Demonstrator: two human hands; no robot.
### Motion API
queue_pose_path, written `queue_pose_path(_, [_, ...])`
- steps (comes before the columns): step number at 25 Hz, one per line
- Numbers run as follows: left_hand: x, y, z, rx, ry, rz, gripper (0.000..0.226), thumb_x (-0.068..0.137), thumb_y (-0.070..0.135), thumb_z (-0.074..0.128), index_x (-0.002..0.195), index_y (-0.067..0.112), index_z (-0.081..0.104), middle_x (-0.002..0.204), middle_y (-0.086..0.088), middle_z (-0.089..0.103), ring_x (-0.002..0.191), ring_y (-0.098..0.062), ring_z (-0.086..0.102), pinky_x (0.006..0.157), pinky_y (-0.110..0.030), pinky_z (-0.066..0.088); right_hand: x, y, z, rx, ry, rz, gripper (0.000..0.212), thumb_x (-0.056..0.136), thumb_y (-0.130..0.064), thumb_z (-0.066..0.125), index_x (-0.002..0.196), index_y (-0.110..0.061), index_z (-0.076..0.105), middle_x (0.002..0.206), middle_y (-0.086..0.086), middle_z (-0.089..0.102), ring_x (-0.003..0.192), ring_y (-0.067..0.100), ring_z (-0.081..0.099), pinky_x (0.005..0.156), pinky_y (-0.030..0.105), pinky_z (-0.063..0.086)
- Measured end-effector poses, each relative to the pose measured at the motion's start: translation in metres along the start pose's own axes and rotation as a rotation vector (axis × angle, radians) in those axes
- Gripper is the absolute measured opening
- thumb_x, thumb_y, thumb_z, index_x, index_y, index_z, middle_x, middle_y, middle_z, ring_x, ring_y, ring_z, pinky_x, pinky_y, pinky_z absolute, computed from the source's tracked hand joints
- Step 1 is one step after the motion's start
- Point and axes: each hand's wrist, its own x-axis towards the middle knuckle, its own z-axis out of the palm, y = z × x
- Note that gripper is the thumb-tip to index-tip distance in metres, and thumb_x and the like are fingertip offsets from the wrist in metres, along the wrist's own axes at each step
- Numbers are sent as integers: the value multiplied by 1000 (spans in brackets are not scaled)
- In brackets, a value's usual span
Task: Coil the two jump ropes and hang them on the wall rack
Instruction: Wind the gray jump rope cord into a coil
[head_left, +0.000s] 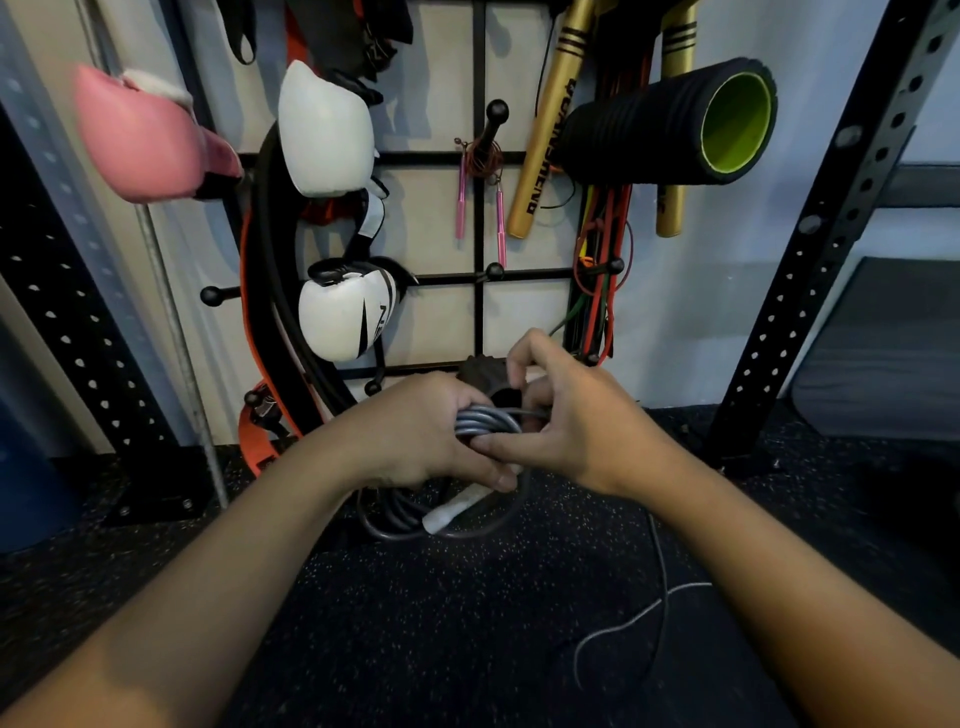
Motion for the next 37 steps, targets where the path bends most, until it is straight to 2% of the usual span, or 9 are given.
queue_pose_path(4, [-9, -7, -2, -170, 13, 80, 28, 73, 37, 88, 97, 27, 77, 87, 7, 80, 74, -6, 73, 77, -34, 57, 4, 6, -7, 369, 101, 66, 62, 85, -78, 46, 93, -18, 58, 60, -4, 54, 49, 8, 47, 51, 26, 38])
queue_pose_path(9, [-2, -4, -1, -1041, 394, 156, 40, 81, 30, 76, 111, 3, 70, 98, -7, 79, 36, -3, 34, 34, -16, 31, 4, 23, -17, 704, 127, 190, 79, 88, -86, 21, 89, -24, 69, 68, 1, 61, 49, 19, 42, 47, 26, 30])
queue_pose_path(16, [3, 20, 45, -1319, 905, -29, 29, 85, 35, 80, 94, 11, 68, 53, 5, 50, 44, -8, 41, 42, -22, 39, -7, -22, 37, 947, 372, 133, 37, 94, -43, 67, 115, -13, 67, 67, -7, 58, 67, 12, 52, 72, 33, 45])
queue_pose_path(22, [-6, 15, 26, -1160, 834, 19, 57, 80, 32, 83, 131, 22, 60, 116, 1, 74, 101, -8, 71, 93, -29, 53, 0, -10, 10, 749, 300, 90, 34, 100, -41, 60, 110, -9, 65, 61, -11, 47, 57, 7, 43, 56, 22, 38])
queue_pose_path(24, [-11, 5, 6, -782, 911, 90, 85, 79, 34, 86, 148, 37, 37, 140, 5, 59, 129, -5, 55, 111, -27, 39, 1, -2, -5, 554, 209, 39, 32, 97, -41, 62, 104, -10, 66, 64, -8, 50, 59, 11, 47, 56, 26, 41])
queue_pose_path(26, [-17, -4, -20, -369, 620, 232, 95, 80, 32, 85, 153, 44, 26, 151, 11, 49, 142, -3, 42, 118, -30, 30, 1, 2, -13, 416, 102, 0, 32, 95, -45, 62, 97, -14, 67, 64, -9, 51, 58, 11, 48, 54, 30, 41])
queue_pose_path(29, [-22, 0, -28, -136, -85, 169, 83, 81, 32, 85, 147, 48, 38, 143, 20, 57, 128, 4, 54, 111, -28, 43, -2, -1, -7, 375, -12, -53, 28, 99, -46, 59, 101, -18, 64, 65, -10, 52, 58, 8, 49, 56, 40, 43])
queue_pose_path(33, [-10, 1, -8, -206, 12, 114, 45, 71, 48, 87, 112, 34, 74, 107, 4, 79, 103, -13, 74, 100, -49, 54, -3, -3, -3, 158, 20, -87, 24, 98, -54, 53, 102, -31, 50, 59, -8, 47, 51, 6, 37, 52, 37, 33])
queue_pose_path(37, [-8, 2, -2, -242, 49, 133, 32, 73, 40, 88, 100, 28, 75, 87, 3, 80, 81, -14, 77, 82, -41, 62, -4, -6, -6, 6, -3, -121, 23, 100, -57, 46, 104, -34, 45, 60, -3, 60, 50, 9, 48, 53, 41, 43])
